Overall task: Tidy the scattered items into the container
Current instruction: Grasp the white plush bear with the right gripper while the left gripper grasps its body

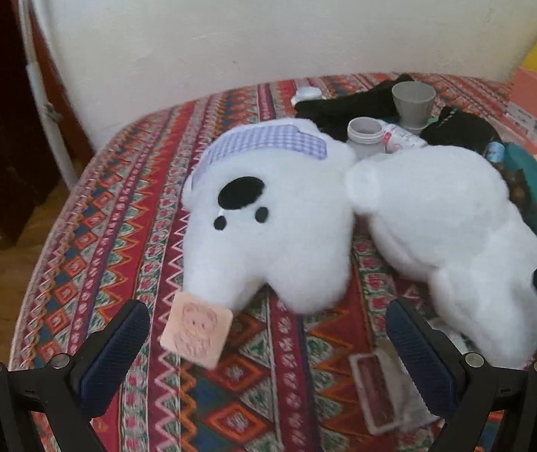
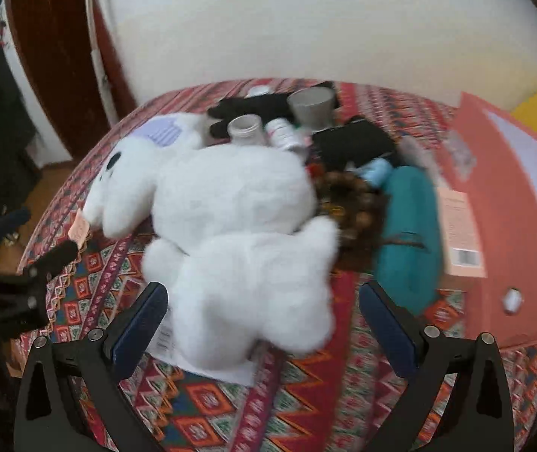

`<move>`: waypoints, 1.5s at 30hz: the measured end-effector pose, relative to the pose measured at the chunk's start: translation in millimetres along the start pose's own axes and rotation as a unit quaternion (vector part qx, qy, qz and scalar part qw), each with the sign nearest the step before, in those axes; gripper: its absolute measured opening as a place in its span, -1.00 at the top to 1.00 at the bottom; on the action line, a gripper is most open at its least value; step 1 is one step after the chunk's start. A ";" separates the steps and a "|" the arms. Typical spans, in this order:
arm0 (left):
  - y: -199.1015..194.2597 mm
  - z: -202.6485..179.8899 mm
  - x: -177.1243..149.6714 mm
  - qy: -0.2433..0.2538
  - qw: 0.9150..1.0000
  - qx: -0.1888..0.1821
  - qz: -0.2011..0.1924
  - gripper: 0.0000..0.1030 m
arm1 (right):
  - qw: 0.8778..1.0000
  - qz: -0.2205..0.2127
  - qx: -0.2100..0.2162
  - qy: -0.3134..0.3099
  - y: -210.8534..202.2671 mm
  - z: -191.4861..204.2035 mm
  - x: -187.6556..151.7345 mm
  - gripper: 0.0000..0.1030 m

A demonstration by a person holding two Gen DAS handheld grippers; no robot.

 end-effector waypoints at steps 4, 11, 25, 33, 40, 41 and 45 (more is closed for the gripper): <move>26.7 1.7 4.6 -0.006 0.999 -0.035 0.017 -1.00 | 1.000 0.016 0.005 -0.025 27.5 20.6 1.6 -1.00; 75.7 -8.2 15.0 0.016 0.998 -0.051 0.037 -1.00 | 0.995 0.038 -0.021 -0.094 65.7 32.2 3.6 -1.00; 157.8 13.5 -2.5 0.024 0.996 0.032 0.084 -1.00 | 0.994 0.087 0.018 -0.071 117.9 32.1 -2.3 -1.00; 147.7 13.7 2.3 0.037 0.996 0.041 0.065 -0.61 | 0.994 0.089 0.037 -0.044 133.9 29.1 -9.4 -0.84; 95.1 19.9 5.8 0.013 0.998 0.040 0.037 -0.45 | 0.997 0.050 0.049 -0.025 95.5 30.6 -0.3 -0.56; 81.7 20.5 7.6 0.010 0.999 0.040 0.028 -0.45 | 0.997 0.043 0.053 -0.020 85.7 31.2 0.8 -0.54; 16.3 23.0 14.6 -0.006 0.999 0.041 -0.011 -0.45 | 0.997 0.012 0.072 -0.015 45.6 41.2 7.5 -0.54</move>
Point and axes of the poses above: each gripper's, at about its wrist camera, not at the fingertips, and y roughly the way its jaws point, z to its left, x to its top, the point moved 7 cm from there along y, roughly the way its jaws point, and after that the axes turned 15 degrees about -z, right-handed, at the moved point
